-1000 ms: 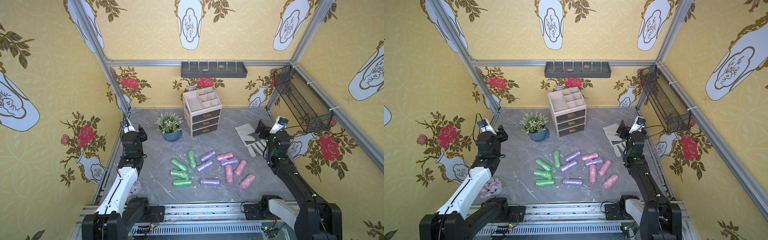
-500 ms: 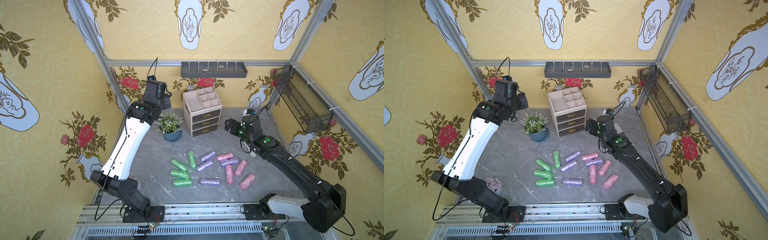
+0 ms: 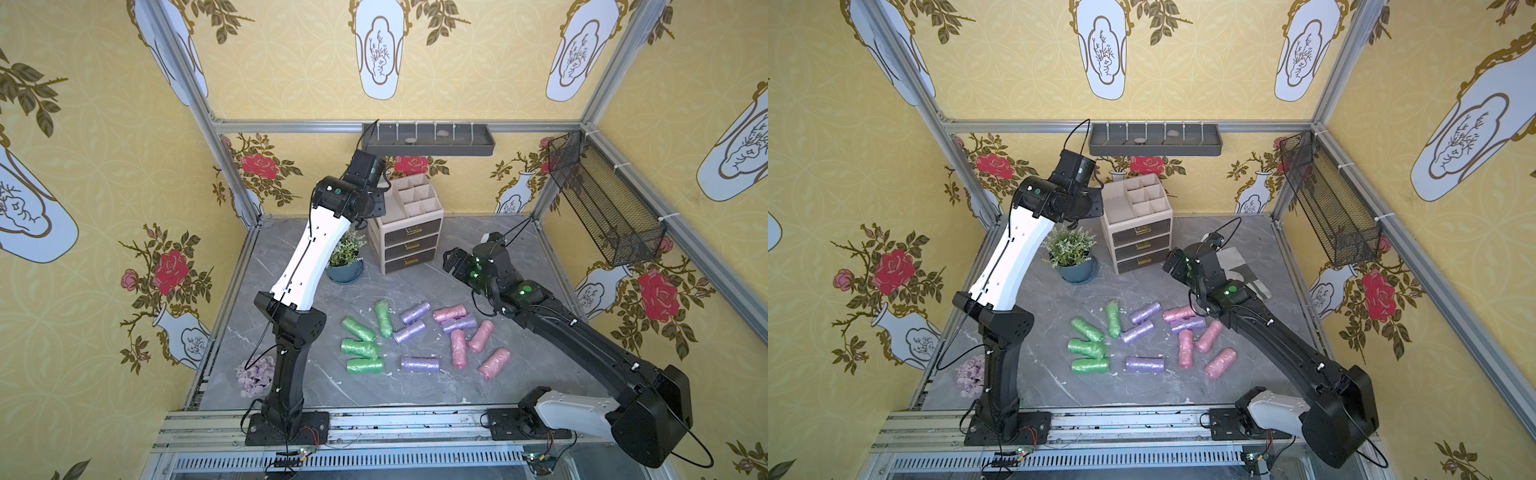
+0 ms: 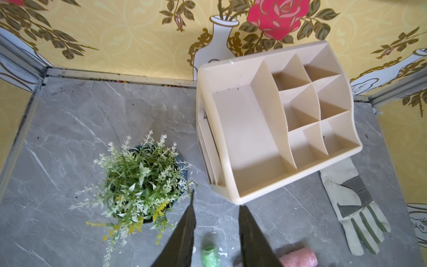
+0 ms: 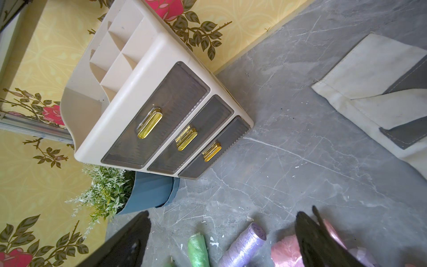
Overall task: Sort the rolls of trash bags by color and place them into the drawer
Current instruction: Open the drawer in the storage box.
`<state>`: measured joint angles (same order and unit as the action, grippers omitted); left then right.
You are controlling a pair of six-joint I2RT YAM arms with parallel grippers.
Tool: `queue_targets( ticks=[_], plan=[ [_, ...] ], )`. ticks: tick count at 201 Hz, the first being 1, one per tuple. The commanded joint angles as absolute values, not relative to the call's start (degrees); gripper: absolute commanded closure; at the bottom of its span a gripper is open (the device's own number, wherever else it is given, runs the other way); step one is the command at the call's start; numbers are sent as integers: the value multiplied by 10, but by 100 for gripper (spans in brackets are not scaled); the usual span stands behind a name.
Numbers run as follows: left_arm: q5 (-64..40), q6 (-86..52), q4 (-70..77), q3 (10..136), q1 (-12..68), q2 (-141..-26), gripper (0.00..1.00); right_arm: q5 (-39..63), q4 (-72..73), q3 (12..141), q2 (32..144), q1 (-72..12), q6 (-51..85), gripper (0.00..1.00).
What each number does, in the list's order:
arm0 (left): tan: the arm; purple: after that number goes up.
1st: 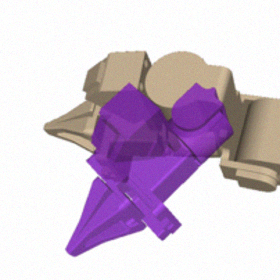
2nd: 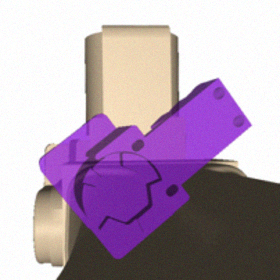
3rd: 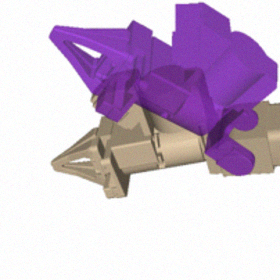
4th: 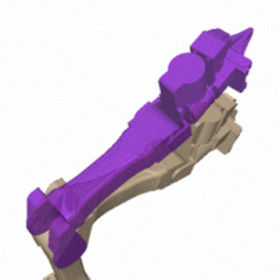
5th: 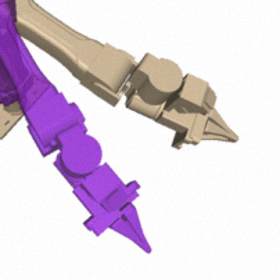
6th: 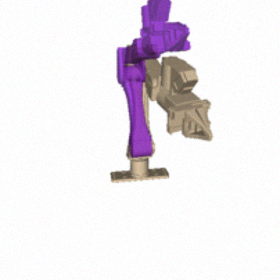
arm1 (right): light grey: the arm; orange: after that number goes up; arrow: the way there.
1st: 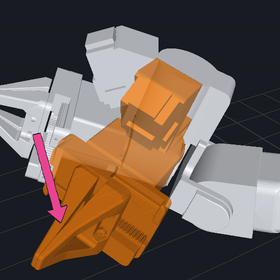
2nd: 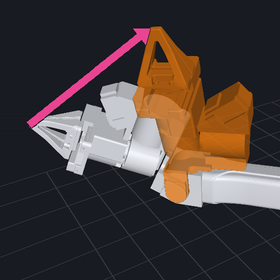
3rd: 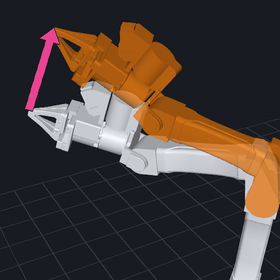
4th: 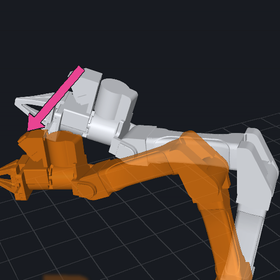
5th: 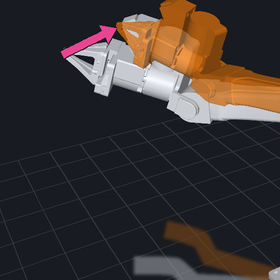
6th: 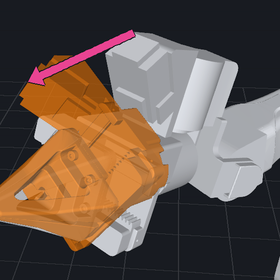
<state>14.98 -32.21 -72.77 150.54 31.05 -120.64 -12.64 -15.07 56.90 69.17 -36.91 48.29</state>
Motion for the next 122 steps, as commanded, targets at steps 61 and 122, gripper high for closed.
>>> queue_targets(
  ticks=[61, 122],
  plan=[
    [141, -364, -691, 1498, 309, -1259, 52, -152, -179, 567, 664, -370, 469, 3],
    [139, -383, -662, 1498, 309, -1288, 53, -155, -185, 582, 667, -354, 458, 3]
  ],
)
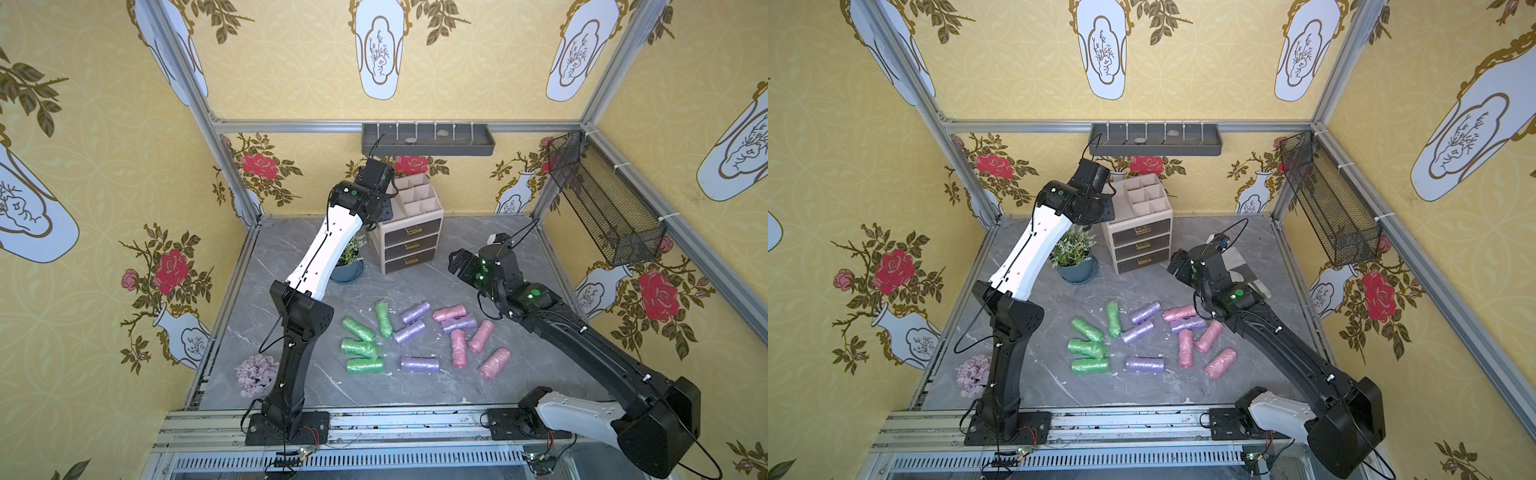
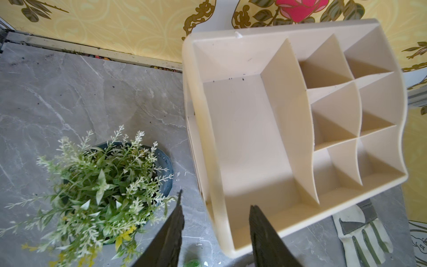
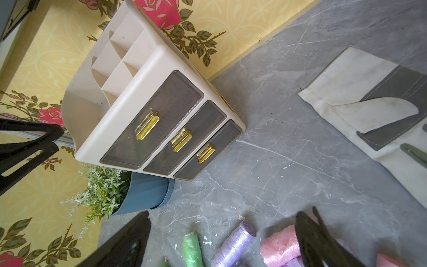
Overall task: Sort the rolls of trash bags by color and place them into the drawer
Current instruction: Open the drawer in the storage box.
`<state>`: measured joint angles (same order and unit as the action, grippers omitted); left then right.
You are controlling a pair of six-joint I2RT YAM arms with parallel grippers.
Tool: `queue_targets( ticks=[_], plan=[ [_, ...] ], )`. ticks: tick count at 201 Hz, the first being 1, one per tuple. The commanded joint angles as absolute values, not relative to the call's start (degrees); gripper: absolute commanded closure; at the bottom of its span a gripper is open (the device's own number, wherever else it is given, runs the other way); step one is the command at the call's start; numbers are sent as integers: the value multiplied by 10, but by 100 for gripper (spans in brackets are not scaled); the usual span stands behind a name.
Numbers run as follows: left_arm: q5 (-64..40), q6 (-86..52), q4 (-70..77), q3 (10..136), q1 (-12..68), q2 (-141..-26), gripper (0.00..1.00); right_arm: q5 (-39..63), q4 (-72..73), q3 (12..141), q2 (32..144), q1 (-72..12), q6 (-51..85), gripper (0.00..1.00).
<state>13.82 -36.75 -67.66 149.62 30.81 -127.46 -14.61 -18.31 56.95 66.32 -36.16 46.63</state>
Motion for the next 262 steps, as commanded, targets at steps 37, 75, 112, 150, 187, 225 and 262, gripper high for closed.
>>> queue_targets(
  ticks=[37, 75, 112, 150, 187, 225, 262],
  plan=[
    [151, -394, -661, 1500, 309, -1303, 60, -119, -153, 590, 681, -328, 479, 3],
    [141, -409, -660, 1494, 309, -1303, 67, -32, 11, 528, 696, -289, 561, 7],
    [129, -417, -660, 1486, 310, -1297, 73, 31, 264, 466, 781, -272, 611, 28],
    [122, -423, -673, 1488, 310, -1301, 83, 61, 424, 475, 887, -275, 618, 33],
    [120, -423, -682, 1490, 309, -1304, 85, 75, 452, 518, 946, -281, 610, 38],
    [114, -424, -685, 1493, 309, -1306, 86, 84, 454, 549, 982, -286, 617, 40],
    [111, -448, -692, 1505, 311, -1310, 88, 80, 463, 550, 996, -303, 634, 42]
  ],
)
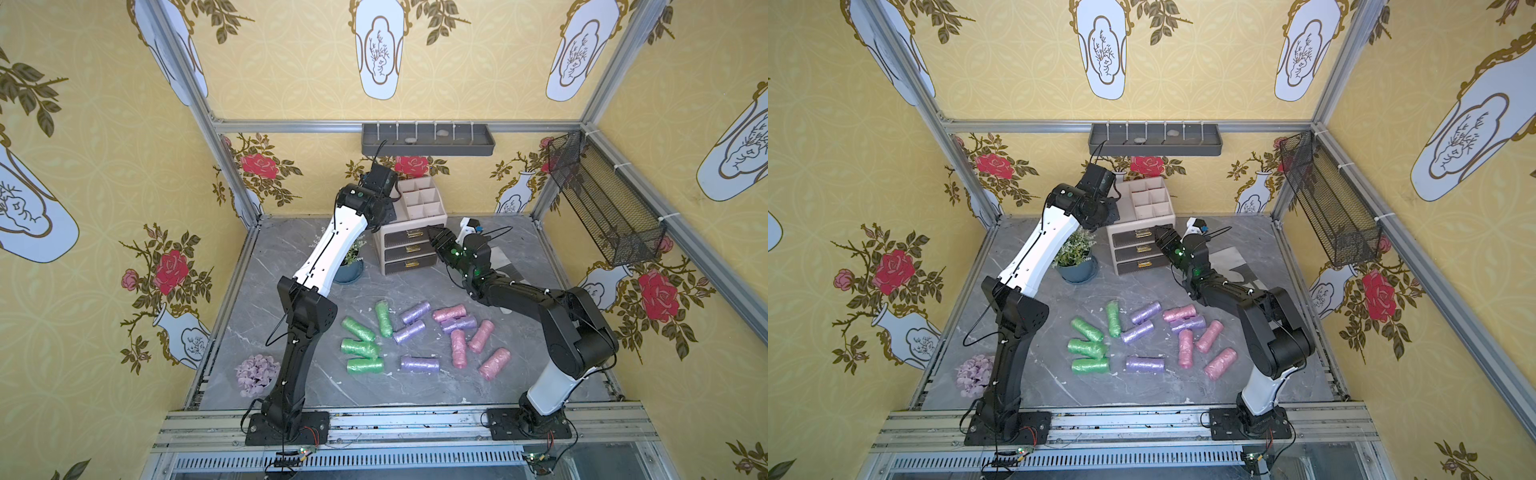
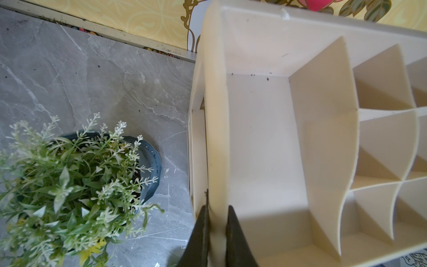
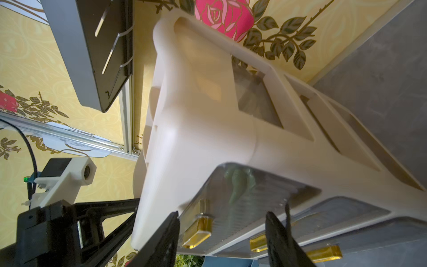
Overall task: Sort the rolls of trash bags by color and place them into the drawer
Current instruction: Open the drawer in the storage box.
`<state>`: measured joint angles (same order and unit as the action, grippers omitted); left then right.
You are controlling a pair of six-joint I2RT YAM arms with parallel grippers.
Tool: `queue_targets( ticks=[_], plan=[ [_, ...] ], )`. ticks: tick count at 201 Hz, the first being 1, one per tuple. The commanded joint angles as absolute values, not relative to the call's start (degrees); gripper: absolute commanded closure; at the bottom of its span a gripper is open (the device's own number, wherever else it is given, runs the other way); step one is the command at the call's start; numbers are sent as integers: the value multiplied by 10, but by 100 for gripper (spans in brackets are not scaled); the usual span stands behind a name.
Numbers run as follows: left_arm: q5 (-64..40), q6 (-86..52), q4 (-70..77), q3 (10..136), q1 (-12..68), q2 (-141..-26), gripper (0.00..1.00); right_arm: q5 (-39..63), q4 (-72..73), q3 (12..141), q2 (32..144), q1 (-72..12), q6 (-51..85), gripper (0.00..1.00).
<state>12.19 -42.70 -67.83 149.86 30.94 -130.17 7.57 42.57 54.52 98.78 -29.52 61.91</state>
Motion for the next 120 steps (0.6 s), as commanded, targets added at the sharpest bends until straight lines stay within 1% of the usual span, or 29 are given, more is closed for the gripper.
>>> queue_targets(
  ticks=[1, 14, 75, 120],
  plan=[
    [111, -448, -692, 1505, 310, -1310, 88, 80, 463, 550, 996, -303, 635, 42],
    [109, -452, -693, 1506, 311, -1311, 90, 84, 465, 553, 1003, -307, 645, 45],
    [107, -458, -697, 1513, 314, -1315, 92, 93, 516, 557, 1032, -313, 705, 53],
    [108, -456, -702, 1517, 316, -1318, 92, 104, 560, 559, 1054, -313, 781, 60]
  ],
)
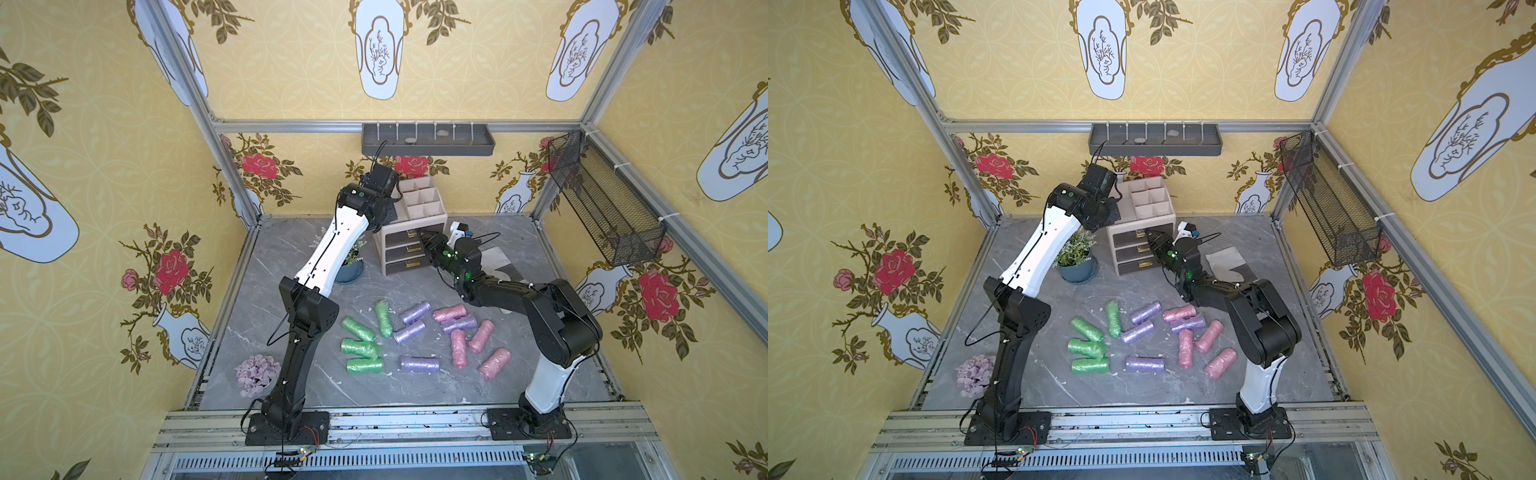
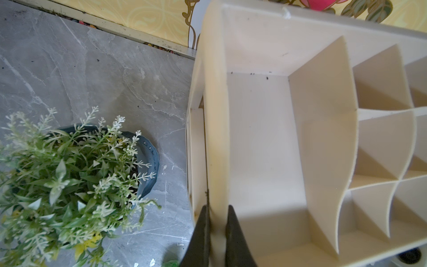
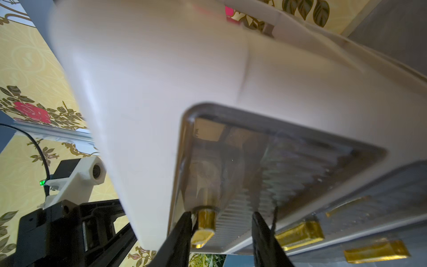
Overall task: Sort the rolls of trash bags by color and place them into the drawer
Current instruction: Open the drawer in the storage box.
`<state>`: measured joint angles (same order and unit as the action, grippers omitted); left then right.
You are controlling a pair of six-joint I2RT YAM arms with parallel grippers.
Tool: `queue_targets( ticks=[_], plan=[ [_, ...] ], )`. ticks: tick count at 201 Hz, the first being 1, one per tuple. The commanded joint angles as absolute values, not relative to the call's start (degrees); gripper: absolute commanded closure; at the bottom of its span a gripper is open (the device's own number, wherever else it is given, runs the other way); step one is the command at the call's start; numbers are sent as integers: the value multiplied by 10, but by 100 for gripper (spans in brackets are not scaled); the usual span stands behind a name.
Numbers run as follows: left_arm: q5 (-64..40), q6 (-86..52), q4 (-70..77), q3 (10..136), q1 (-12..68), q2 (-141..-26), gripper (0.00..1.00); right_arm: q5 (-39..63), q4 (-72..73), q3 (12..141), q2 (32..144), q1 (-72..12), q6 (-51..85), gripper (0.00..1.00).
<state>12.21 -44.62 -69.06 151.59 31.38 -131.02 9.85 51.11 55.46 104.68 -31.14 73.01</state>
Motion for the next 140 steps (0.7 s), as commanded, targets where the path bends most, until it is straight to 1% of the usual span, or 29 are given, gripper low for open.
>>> queue_targets(
  ticks=[1, 25, 63, 78, 118, 140],
  plan=[
    [107, -456, -702, 1517, 316, -1318, 92, 104, 561, 559, 1055, -313, 782, 60],
    [109, -456, -705, 1517, 317, -1317, 92, 102, 571, 564, 1057, -314, 808, 64],
    [111, -456, -708, 1517, 318, -1317, 92, 87, 550, 581, 1050, -317, 835, 65],
    [110, -456, -708, 1517, 318, -1317, 93, 79, 544, 586, 1049, -319, 841, 69],
    [111, -457, -706, 1517, 319, -1318, 93, 67, 515, 600, 1053, -320, 856, 69],
    [109, -458, -705, 1517, 319, -1322, 94, 57, 503, 603, 1050, -321, 856, 73]
  ],
)
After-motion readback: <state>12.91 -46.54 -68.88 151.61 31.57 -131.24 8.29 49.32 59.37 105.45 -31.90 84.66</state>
